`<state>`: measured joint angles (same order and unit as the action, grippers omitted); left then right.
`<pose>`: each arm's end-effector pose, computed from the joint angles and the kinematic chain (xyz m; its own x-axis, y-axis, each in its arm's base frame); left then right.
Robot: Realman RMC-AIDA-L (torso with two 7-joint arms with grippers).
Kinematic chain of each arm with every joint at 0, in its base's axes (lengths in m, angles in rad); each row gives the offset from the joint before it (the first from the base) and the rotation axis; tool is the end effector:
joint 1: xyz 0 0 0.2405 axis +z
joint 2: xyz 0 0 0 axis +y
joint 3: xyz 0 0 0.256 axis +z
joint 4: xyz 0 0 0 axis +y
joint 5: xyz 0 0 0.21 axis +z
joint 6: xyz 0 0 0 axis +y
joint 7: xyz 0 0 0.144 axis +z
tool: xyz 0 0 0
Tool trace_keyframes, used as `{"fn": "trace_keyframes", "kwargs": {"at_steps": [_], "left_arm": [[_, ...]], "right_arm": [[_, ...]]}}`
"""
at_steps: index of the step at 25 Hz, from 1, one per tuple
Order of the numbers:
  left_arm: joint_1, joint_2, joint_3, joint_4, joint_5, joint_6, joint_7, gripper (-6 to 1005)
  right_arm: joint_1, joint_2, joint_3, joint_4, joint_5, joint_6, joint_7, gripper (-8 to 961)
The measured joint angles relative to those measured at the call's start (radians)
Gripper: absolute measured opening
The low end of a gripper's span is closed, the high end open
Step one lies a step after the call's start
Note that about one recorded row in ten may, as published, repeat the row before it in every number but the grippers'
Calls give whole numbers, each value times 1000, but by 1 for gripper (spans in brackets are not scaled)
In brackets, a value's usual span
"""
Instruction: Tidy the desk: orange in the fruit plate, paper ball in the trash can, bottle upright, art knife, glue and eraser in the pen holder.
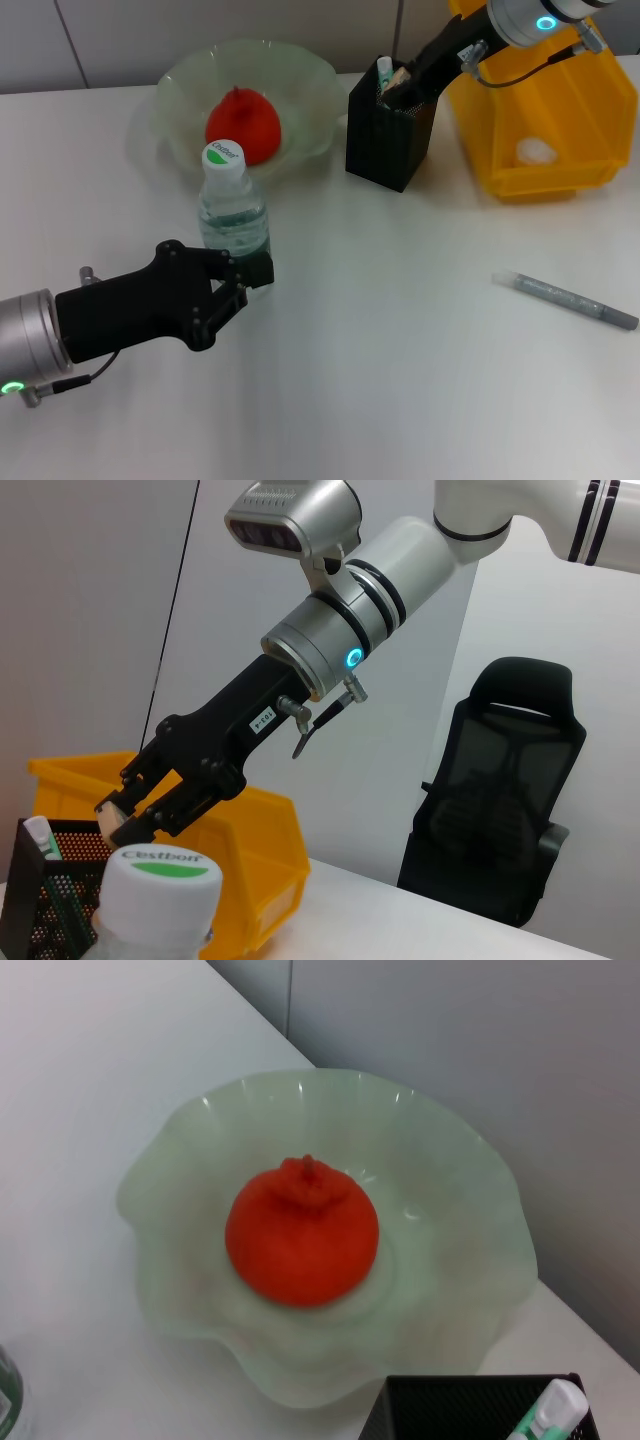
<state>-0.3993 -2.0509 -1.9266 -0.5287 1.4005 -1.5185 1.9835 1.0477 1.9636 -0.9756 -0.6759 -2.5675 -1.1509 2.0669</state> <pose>-0.2486 0.2915 -0.0362 0.7098 0.2403 0.6622 0.3754 -0.9244 -0.0670 0.1508 0.4775 0.0237 0.9069 -0.4168 0.0610 -0.3329 -0.7979 -0.5025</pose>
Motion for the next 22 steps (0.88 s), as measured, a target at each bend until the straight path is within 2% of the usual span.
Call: {"fn": "trace_keyframes", "kwargs": {"at_steps": [5,22], "left_arm": [[1,0,0,0,0,0,0,15],[-2,0,0,-3,0,1,0,14]], "right_arm": [[0,-9,3,0,8,4,8,411],[4,-14,5,2,16,8,-10,412]]}}
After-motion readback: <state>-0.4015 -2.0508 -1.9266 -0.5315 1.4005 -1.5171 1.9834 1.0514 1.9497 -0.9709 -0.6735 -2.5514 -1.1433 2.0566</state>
